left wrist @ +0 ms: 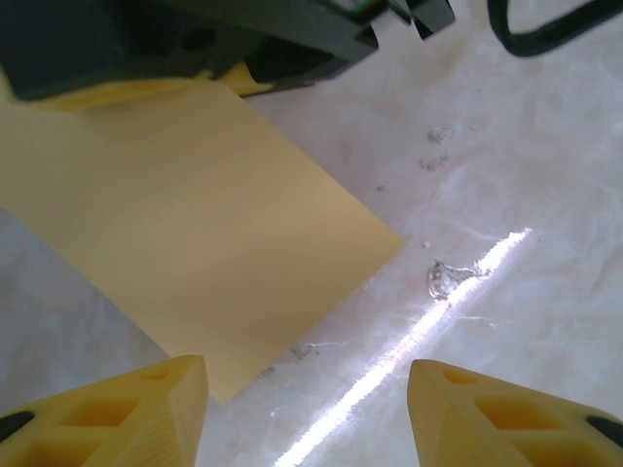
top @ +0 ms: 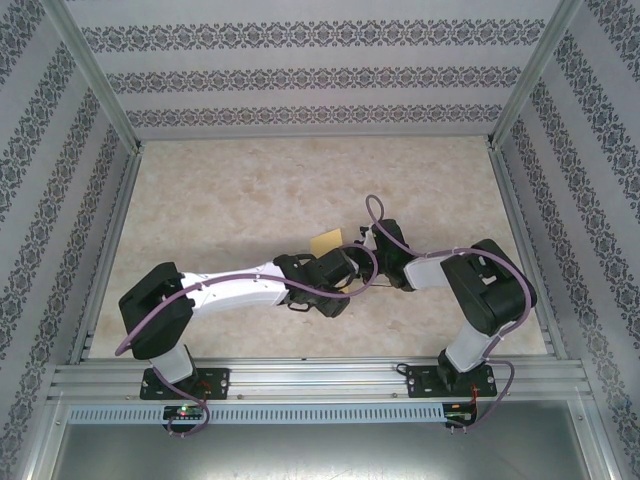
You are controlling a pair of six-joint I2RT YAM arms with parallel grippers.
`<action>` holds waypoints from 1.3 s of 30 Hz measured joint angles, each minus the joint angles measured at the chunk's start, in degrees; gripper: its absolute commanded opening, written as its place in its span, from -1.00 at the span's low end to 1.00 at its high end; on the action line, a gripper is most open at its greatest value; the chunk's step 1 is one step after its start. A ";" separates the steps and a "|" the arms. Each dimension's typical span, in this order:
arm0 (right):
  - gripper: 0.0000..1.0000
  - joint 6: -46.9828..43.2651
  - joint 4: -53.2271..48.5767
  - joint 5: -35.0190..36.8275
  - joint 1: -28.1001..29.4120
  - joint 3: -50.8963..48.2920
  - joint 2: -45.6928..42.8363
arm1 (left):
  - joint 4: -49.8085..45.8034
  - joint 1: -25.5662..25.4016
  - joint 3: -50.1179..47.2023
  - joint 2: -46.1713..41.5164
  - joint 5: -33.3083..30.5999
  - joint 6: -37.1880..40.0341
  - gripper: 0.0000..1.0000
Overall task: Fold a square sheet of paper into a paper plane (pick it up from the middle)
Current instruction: Third fold the triangle at the center of the table.
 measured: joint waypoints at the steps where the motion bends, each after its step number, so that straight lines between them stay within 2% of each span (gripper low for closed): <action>1: -0.77 -0.04 0.00 -0.15 0.00 0.00 0.22 | 0.02 0.00 -0.11 -0.13 -0.68 -0.02 0.17; 7: -0.93 0.07 0.00 0.42 0.02 -0.07 0.98 | 0.85 0.20 -2.75 -3.48 -4.04 -0.96 0.18; 12: -0.93 2.05 1.49 4.50 0.92 -2.03 0.68 | 3.45 0.94 -6.38 -8.87 -6.51 -2.89 0.24; 19: -0.90 7.50 5.92 12.44 5.60 -5.49 -0.52 | 6.25 4.26 -10.62 -14.80 -8.00 -5.97 0.28; 22: -0.80 9.11 7.02 14.60 6.32 -6.40 -0.85 | 6.88 5.22 -11.50 -15.63 -8.39 -6.64 0.26; 28: -0.45 8.90 5.29 15.93 6.43 -5.79 -1.68 | 7.30 5.42 -12.00 -15.96 -8.92 -7.21 0.23; 33: -0.36 5.73 1.11 14.97 5.88 -3.21 -2.23 | 7.58 5.42 -12.00 -16.24 -9.46 -7.19 0.22; 39: -0.40 1.16 -3.23 11.50 3.39 -1.05 -2.23 | 7.76 5.42 -12.00 -16.24 -9.33 -7.15 0.23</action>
